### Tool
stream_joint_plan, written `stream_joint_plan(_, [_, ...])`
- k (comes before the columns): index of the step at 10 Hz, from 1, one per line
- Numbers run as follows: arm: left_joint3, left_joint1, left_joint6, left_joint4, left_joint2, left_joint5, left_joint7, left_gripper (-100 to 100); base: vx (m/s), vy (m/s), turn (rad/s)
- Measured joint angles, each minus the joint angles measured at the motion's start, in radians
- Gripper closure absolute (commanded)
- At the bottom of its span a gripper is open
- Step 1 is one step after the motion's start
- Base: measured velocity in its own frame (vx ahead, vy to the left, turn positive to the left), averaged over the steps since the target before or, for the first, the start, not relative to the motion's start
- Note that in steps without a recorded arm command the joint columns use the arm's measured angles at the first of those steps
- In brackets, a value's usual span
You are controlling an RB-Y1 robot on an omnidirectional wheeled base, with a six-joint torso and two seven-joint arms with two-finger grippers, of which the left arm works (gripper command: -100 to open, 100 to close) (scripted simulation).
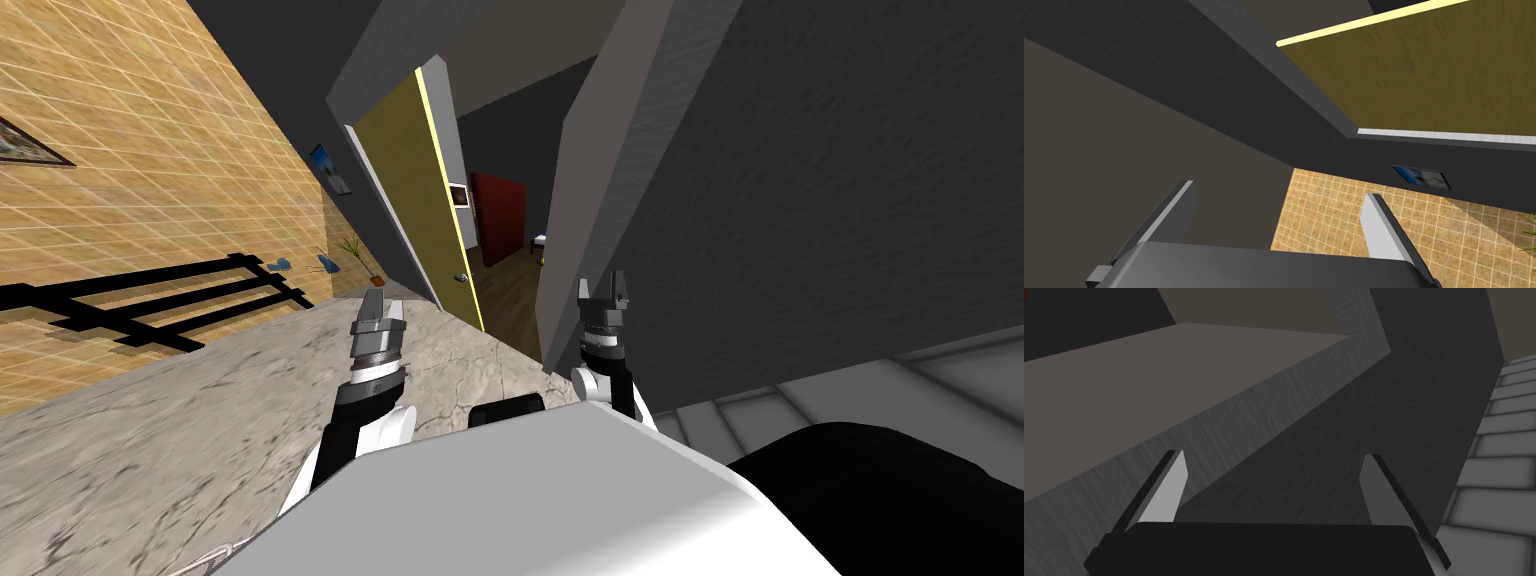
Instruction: Push the door open
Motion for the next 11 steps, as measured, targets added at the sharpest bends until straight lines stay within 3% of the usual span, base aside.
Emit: stream_joint_plan(11, [0.003,-0.097,-0.059,0.251,0.033,0.024,0.014,-100,0.078,0.106,-0.097])
